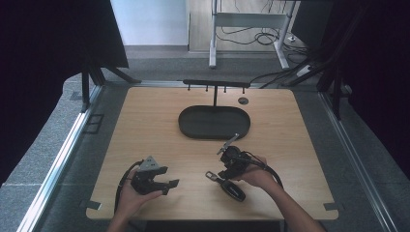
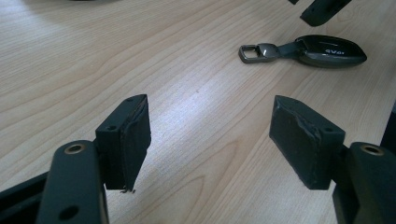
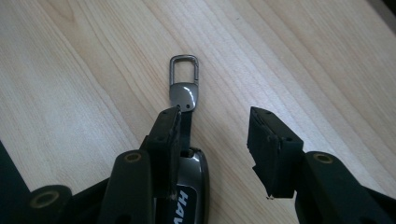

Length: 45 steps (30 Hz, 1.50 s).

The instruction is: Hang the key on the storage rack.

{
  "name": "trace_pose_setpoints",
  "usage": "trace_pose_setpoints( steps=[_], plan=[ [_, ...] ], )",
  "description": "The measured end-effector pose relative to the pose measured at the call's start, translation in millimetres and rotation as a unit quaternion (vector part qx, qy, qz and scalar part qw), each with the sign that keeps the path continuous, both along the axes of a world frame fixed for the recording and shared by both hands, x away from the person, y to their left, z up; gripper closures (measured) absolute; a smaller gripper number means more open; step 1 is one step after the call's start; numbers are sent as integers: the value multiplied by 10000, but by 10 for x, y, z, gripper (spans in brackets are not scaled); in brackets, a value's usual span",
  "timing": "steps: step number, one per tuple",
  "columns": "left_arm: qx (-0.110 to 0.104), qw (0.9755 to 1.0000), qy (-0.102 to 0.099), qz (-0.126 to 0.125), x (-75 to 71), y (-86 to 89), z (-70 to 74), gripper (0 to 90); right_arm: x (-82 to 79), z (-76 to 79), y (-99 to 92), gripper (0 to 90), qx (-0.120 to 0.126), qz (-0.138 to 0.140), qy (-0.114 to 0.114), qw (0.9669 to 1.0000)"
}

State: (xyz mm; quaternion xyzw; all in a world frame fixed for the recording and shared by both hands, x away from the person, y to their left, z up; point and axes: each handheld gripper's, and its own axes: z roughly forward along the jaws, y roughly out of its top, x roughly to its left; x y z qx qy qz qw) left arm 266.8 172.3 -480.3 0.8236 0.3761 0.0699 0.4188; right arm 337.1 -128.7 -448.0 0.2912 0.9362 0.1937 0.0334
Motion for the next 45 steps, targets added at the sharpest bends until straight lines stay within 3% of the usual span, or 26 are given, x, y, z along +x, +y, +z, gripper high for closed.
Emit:
trace_pose_setpoints(
  steps=[32,45],
  plan=[
    [-44,10000,32,-59,-2,2,11,298,-8,-209,264,548,-373,326,371,9981],
    [-17,10000,34,-78,-2,-8,6,298,29,-305,297,589,-637,236,586,9960]
  ],
)
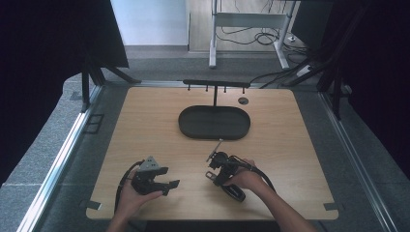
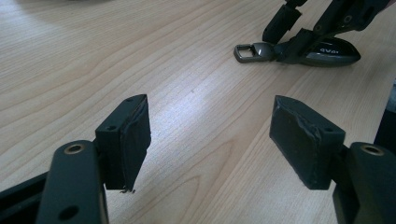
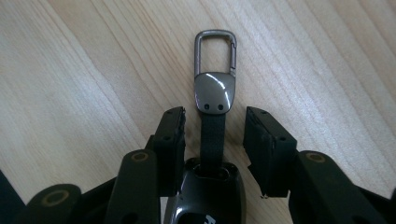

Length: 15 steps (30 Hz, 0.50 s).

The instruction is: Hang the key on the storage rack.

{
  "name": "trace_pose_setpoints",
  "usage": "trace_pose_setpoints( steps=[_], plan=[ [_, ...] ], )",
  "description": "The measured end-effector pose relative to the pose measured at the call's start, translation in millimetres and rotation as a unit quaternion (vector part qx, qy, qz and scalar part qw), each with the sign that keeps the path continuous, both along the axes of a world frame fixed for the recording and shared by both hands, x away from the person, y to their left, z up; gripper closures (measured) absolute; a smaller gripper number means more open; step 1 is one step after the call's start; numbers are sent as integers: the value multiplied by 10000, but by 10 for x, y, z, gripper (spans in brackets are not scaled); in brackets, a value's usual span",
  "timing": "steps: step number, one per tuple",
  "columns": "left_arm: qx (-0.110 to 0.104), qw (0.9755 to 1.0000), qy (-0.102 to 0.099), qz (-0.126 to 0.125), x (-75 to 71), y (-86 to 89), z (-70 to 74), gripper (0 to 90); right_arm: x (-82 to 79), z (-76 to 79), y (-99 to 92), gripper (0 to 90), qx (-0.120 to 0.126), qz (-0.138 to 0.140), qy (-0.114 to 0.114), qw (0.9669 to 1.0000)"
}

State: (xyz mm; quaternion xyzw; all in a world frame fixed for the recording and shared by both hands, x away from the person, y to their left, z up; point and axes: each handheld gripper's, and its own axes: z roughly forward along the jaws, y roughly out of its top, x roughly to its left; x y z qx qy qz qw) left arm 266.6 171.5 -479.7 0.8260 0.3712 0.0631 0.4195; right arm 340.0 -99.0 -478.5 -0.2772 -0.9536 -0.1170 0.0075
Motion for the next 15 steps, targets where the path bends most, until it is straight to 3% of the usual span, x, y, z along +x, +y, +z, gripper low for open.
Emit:
trace_pose_setpoints(
  steps=[15],
  plan=[
    [19,10000,-8,-8,-1,-14,-5,298,-55,-2,49,670,-259,-9,-206,9995]
  ],
)
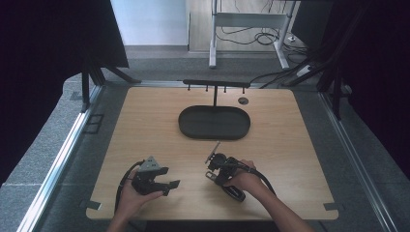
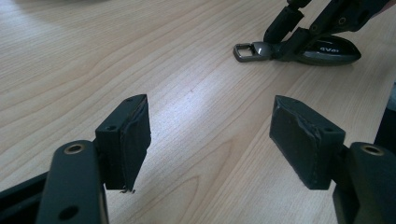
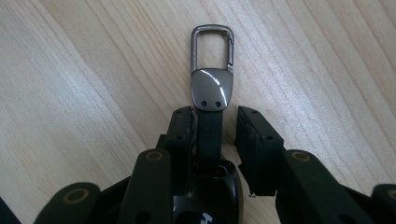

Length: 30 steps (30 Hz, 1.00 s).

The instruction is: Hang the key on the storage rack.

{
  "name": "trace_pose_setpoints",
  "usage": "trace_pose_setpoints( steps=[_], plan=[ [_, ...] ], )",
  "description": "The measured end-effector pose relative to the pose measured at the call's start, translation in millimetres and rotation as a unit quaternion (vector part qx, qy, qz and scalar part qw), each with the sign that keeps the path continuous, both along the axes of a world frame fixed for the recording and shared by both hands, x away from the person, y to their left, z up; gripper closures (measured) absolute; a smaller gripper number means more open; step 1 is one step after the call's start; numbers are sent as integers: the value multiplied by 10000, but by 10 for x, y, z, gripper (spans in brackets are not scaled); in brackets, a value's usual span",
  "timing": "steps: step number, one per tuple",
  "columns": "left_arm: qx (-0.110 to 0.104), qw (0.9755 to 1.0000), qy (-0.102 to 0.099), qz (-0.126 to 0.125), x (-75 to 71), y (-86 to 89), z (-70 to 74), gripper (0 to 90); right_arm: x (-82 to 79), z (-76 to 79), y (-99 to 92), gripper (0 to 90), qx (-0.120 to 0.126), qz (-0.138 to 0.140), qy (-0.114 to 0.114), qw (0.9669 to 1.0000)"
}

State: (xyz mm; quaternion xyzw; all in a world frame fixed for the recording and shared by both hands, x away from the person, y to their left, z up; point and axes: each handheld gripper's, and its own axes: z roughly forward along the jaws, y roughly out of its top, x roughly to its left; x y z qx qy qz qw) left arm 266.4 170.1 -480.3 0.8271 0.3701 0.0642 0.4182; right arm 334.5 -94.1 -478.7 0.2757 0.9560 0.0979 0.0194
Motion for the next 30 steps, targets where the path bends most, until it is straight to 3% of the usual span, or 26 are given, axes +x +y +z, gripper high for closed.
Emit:
trace_pose_setpoints(
  steps=[18,30],
  plan=[
    [19,10000,36,-20,6,-19,-25,298,-44,1,-9,783,66,-39,-4,10000],
    [36,10000,59,-24,14,-25,-43,298,-63,0,-21,801,100,3,-81,9999]
  ],
)
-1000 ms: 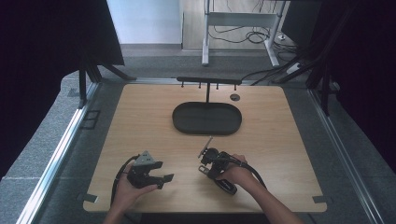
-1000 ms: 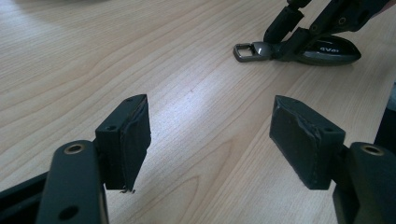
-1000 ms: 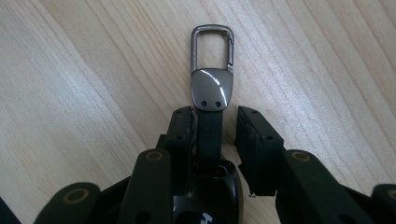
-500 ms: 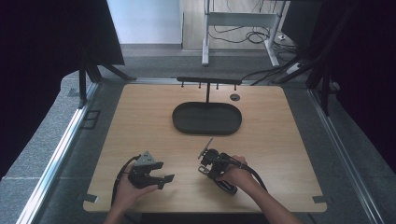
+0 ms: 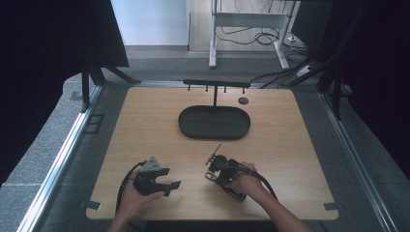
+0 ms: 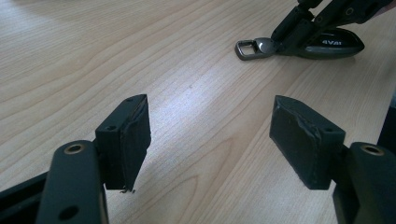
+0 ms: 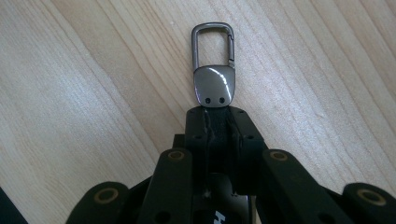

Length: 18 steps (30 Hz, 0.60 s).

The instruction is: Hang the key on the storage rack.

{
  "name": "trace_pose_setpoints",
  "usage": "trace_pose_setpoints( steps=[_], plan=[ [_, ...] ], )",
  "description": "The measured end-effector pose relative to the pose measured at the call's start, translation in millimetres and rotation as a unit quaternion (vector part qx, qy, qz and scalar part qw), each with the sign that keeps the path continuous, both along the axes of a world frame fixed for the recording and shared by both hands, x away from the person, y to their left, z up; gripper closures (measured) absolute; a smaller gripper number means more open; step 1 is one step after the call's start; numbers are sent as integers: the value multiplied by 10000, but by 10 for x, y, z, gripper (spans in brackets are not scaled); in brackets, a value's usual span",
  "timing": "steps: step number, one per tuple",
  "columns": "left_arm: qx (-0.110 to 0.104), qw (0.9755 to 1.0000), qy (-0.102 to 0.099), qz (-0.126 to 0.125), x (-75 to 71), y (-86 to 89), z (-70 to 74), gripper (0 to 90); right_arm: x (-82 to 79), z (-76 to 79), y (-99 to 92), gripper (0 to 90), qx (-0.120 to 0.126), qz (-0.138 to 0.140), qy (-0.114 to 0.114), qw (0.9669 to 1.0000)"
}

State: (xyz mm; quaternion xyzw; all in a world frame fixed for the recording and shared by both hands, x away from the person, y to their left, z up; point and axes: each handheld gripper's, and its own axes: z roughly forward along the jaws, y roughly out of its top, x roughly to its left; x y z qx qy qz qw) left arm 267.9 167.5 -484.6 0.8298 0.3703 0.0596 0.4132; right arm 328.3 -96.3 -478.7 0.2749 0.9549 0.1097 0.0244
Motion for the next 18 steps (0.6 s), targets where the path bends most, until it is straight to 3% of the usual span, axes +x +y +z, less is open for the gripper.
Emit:
trace_pose_setpoints(
  steps=[18],
  plan=[
    [6,10000,8,8,0,-6,-5,298,15,-4,-38,806,136,13,31,9999]
  ],
)
